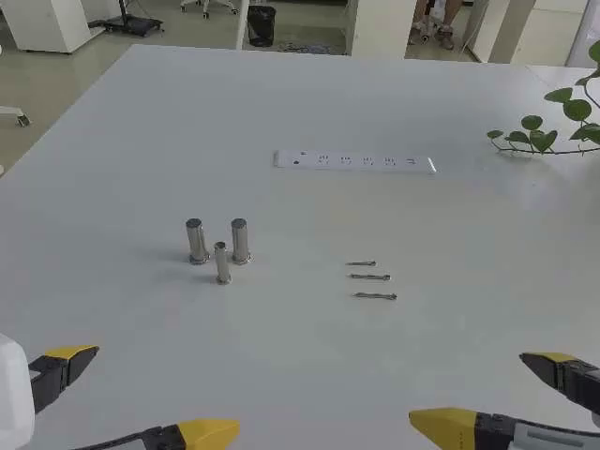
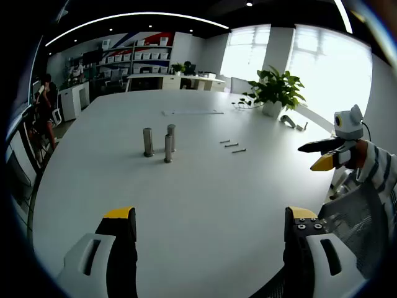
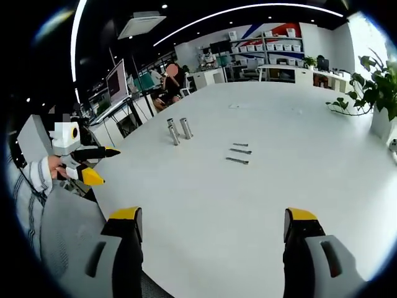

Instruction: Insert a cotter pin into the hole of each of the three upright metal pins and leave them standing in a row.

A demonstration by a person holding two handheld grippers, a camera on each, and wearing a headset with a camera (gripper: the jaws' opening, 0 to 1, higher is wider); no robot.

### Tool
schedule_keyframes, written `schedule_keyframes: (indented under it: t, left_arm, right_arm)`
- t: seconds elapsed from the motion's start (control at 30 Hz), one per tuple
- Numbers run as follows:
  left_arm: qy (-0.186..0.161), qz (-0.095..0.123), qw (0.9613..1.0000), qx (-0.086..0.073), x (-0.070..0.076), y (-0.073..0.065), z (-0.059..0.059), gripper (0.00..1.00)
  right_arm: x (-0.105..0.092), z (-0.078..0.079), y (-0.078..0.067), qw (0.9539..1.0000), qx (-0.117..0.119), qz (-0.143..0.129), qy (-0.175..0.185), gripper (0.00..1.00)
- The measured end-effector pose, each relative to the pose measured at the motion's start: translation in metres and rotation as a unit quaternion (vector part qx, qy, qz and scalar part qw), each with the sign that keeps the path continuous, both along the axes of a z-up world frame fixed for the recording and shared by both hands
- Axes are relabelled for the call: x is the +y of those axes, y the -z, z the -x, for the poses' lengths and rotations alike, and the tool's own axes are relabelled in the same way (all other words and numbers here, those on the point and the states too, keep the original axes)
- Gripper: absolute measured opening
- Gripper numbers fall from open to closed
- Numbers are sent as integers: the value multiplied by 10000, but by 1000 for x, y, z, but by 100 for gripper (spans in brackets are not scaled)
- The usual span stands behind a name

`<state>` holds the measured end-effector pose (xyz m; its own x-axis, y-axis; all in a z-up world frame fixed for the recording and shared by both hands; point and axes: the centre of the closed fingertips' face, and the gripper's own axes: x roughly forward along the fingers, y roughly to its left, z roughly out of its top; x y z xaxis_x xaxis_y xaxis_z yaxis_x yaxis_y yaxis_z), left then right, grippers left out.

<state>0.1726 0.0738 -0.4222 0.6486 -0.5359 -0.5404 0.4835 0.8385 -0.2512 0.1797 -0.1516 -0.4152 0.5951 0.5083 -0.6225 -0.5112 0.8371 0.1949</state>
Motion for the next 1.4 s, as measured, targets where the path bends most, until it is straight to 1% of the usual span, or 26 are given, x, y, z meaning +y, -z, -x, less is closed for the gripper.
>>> schedule_keyframes:
  t: [0.07,0.1,0.2,0.23,0.27,0.3,0.4,0.5,0.6,0.67,0.7,0.8,0.87,0.9,0.97,1.0,1.03,1.2,1.27,1.3,1.33,1.4]
  left_arm:
    - [15,91,10000,36,-2,-1,0,99]
    - [24,126,9999,20,-2,-1,0,99]
    - [55,153,9998,-108,-3,-4,-2,99]
    - [55,147,9997,-197,-3,-7,-3,99]
    - [62,162,9989,-430,-3,-13,-7,99]
    - [66,185,9984,-522,-4,-16,-8,99]
    - [59,180,9989,-422,-2,-16,-8,99]
    - [122,50,9992,-378,0,-12,-8,99]
    - [122,-2,9991,-412,1,-11,-10,99]
    - [101,-49,9986,-525,2,-13,-12,99]
    - [113,-57,9984,-546,1,-13,-12,99]
    - [201,-105,9986,-484,0,-10,-10,99]
    - [222,-189,9984,-488,0,-7,-9,99]
    - [239,-189,9983,-505,-1,-7,-8,99]
    - [275,-88,9976,-622,-5,-11,-8,99]
    - [306,-6,9978,-589,-8,-12,-6,99]
    - [315,19,9980,-547,-9,-11,-5,99]
    - [396,-66,9982,-450,-12,-6,-2,99]
    - [372,-12,9986,-387,-13,-6,-1,99]
    - [370,66,9986,-364,-14,-7,-1,99]
    - [370,94,9987,-348,-14,-7,-1,99]
    - [362,90,9987,-340,-13,-8,-2,99]
  right_arm:
    - [1,0,0,10000,4,15,-10,94]
    - [1,0,0,10000,5,14,-18,94]
    - [4,0,0,10000,8,14,-29,94]
    - [4,0,0,10000,13,15,-33,94]
    - [4,0,0,10000,17,17,-35,94]
    - [4,0,0,10000,21,17,-36,94]
    - [5,0,0,10000,17,4,-33,93]
    - [6,0,0,10000,20,21,-52,93]
    - [5,1,0,10000,26,26,-72,94]
    - [5,1,-1,10000,19,34,-60,94]
    - [4,1,-1,10000,14,29,-49,94]
    - [4,1,-1,10000,19,5,-20,93]
    - [3,2,1,10000,36,17,-15,93]
    - [3,2,1,10000,44,21,-13,93]
    - [3,3,2,10000,51,9,7,93]
    - [3,3,1,10000,51,4,12,93]
    - [2,3,1,10000,49,5,13,93]
    - [1,2,1,10000,27,27,33,93]
    - [0,2,1,10000,26,25,46,93]
    - [-1,2,1,10000,21,36,55,93]
    - [-1,2,1,10000,25,42,61,93]
    - [-2,2,1,10000,22,41,78,93]
